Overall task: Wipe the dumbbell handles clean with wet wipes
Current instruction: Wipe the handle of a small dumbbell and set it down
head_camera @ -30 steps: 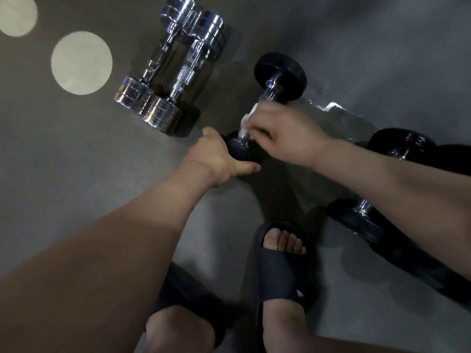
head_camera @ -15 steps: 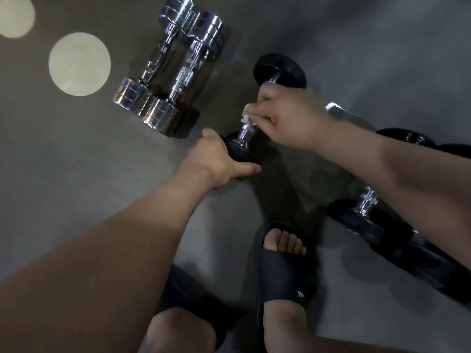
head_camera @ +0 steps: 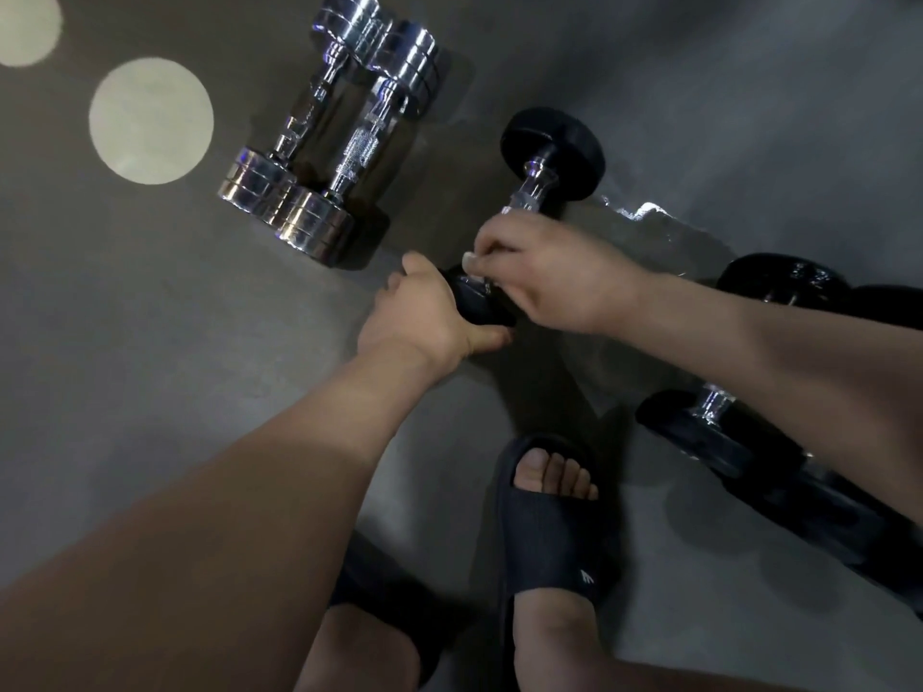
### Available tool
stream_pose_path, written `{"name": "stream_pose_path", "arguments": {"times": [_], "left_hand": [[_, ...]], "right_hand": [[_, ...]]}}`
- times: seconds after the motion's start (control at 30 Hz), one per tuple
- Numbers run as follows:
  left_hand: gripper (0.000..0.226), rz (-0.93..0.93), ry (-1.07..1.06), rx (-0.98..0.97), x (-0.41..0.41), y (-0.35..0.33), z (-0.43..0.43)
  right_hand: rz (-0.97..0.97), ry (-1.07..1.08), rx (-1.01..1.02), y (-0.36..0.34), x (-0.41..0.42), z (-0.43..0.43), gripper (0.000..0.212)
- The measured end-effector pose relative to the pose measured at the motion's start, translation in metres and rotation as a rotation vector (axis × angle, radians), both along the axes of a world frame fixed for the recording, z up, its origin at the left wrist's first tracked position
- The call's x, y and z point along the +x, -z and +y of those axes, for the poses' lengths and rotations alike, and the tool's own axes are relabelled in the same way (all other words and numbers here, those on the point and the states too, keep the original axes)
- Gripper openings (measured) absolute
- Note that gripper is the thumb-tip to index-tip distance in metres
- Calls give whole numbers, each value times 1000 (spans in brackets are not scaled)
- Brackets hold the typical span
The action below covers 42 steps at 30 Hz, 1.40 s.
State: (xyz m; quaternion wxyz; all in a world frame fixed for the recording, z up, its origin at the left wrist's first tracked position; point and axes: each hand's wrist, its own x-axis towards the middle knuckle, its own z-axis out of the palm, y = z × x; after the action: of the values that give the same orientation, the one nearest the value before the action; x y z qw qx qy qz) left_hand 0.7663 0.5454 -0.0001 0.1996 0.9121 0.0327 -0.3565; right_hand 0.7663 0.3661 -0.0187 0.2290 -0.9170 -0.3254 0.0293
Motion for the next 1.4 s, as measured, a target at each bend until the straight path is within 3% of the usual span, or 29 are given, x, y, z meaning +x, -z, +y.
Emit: {"name": "stream_pose_path", "arguments": {"times": [0.17, 0.33, 0.53, 0.7, 0.87, 1.1, 1.3, 1.4], "left_hand": [[107, -34, 3, 18, -5, -4, -4], [105, -53, 0, 30, -12, -4, -11], [107, -65, 5, 51, -12, -5, -11], [106, -58, 0, 46, -12, -6, -11], [104, -49, 10, 19, -14, -9, -12], [86, 77, 81, -52, -5, -10, -7], [105, 149, 28, -68, 8, -15, 2], [109, 159, 25, -60, 7, -13, 2]], "right_hand": [[-64, 235, -81, -5, 7, -11, 29], [-51, 37, -125, -10, -8, -4, 37], [-87, 402, -116, 0, 6, -18, 30], [-12, 95, -106, -2, -7, -12, 30], [-80, 371, -110, 3, 0, -22, 31], [-20, 183, -30, -2, -9, -18, 26], [80, 465, 128, -6, -10, -9, 23], [116, 348, 163, -4, -22, -3, 15]]}}
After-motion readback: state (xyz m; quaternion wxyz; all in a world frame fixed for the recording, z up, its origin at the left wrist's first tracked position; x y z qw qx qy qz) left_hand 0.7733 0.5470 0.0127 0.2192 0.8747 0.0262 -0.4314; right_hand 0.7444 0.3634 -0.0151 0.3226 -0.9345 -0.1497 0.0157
